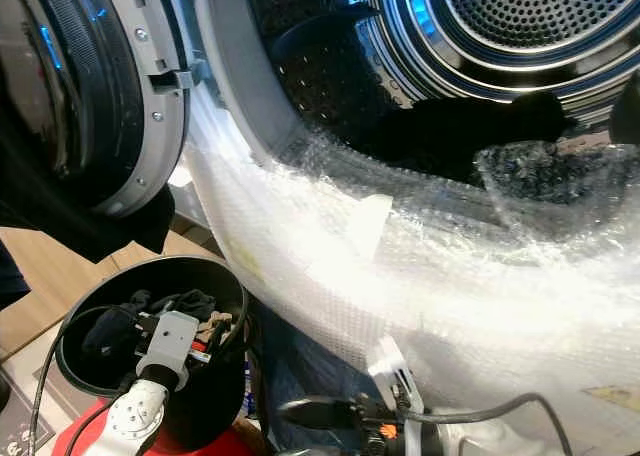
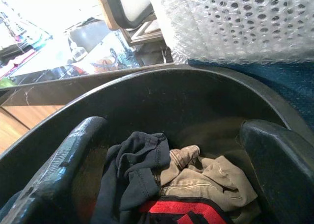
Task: Clothes washing
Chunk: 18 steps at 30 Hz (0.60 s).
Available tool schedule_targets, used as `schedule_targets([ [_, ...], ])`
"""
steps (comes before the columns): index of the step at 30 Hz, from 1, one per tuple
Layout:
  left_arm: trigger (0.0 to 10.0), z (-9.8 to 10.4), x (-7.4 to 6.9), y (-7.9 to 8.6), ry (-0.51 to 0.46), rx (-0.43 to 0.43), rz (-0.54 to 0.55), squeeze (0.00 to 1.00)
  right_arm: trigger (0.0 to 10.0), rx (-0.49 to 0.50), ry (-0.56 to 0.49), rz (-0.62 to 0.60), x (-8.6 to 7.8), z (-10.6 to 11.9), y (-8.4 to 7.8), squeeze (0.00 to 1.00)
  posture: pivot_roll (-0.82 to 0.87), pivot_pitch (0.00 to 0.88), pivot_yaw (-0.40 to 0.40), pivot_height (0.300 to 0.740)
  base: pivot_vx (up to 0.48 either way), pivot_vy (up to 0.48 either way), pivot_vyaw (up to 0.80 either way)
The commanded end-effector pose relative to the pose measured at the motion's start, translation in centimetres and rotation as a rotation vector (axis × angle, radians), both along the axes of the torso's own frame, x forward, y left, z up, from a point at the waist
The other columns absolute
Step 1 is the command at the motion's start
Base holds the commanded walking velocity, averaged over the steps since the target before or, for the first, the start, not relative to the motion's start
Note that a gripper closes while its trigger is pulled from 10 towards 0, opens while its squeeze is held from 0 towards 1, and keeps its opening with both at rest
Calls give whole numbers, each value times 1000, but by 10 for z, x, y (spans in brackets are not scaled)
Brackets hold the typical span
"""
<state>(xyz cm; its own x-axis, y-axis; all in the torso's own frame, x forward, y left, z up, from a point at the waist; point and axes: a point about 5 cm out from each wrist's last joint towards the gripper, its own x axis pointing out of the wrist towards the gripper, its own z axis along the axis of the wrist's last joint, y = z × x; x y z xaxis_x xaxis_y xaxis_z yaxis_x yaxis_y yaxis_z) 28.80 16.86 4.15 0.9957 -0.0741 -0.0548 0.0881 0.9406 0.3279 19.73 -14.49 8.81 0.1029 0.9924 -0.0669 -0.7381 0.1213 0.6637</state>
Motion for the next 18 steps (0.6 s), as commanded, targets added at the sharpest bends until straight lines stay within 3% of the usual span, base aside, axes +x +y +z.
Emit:
schedule_targets([
  [1, 10000, -6, -3, 1, 30, 9, -3, 0, 10000, -61, 48, -54, -2, -26, -8, 0, -90, 6, 55, 740, 0, 0, 0],
  [7, 10000, -6, -4, 2, 31, 7, -1, 0, 10000, -209, 148, -172, -7, -69, -21, 0, -91, 7, 56, 740, 0, 0, 0],
  [10, 10000, -6, -4, 2, 30, 5, 0, 0, 10000, -329, 143, -195, -11, -95, -28, 0, -91, 7, 56, 740, 0, 0, 0],
  [11, 10000, -6, -4, 2, 30, 5, 0, 0, 10000, -329, 143, -195, -11, -95, -28, 0, -91, 7, 56, 740, 0, 0, 0],
  [13, 10000, -6, -4, 2, 28, 3, 1, 0, 10000, -429, 197, -266, -15, -118, -32, 0, -87, 5, 57, 740, 0, 0, 0],
  [18, 10000, -6, -4, 2, 28, -1, 6, 0, 10000, -506, 239, -311, -22, -135, -32, 0, -82, 4, 61, 740, 0, 0, 0],
])
